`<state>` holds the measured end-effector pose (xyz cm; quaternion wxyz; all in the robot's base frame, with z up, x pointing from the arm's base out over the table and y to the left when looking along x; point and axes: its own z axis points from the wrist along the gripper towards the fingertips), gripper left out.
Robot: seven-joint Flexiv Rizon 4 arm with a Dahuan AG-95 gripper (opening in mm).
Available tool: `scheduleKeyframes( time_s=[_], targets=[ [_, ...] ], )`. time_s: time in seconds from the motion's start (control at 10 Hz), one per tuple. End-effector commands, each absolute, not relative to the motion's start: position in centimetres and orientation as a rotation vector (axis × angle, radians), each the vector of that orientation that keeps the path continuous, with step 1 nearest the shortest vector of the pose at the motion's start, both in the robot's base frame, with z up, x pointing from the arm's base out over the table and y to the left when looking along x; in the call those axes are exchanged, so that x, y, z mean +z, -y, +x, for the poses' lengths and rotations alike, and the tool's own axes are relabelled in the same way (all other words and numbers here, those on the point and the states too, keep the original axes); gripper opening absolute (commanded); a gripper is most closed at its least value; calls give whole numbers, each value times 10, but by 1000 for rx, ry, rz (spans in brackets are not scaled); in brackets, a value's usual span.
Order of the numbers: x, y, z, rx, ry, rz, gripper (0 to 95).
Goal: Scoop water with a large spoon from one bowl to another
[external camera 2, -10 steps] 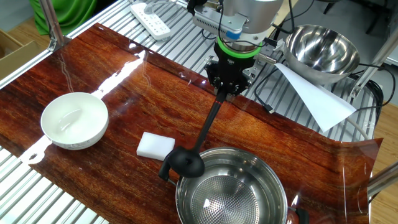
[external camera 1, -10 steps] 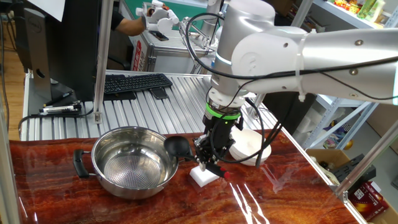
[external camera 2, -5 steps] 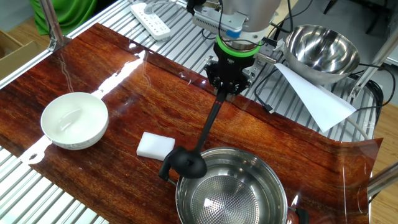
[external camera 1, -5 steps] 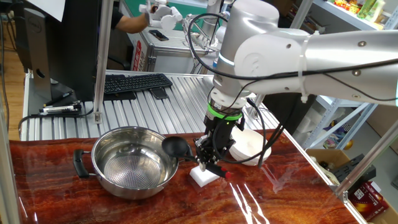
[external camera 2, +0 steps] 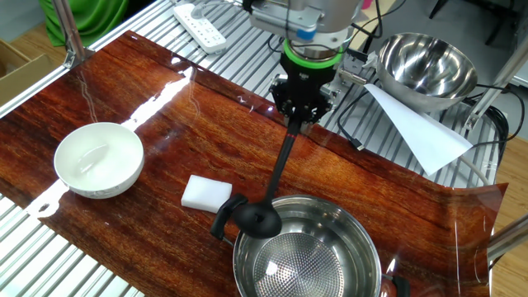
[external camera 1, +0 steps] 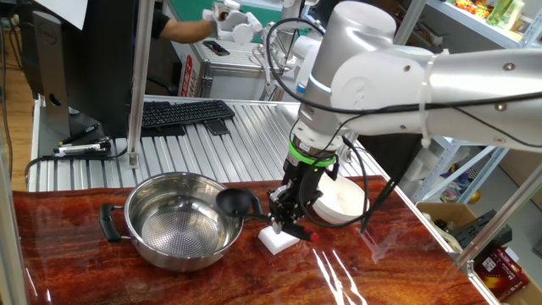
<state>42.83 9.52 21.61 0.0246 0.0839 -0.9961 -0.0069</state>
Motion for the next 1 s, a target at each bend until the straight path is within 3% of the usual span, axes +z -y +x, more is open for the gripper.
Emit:
scheduleKeyframes(
  time_s=[0.1, 1.0],
  targets=[
    [215, -95, 430, -6, 3101, 323, 0],
    [215, -95, 430, 72, 3105, 352, 0]
  ],
)
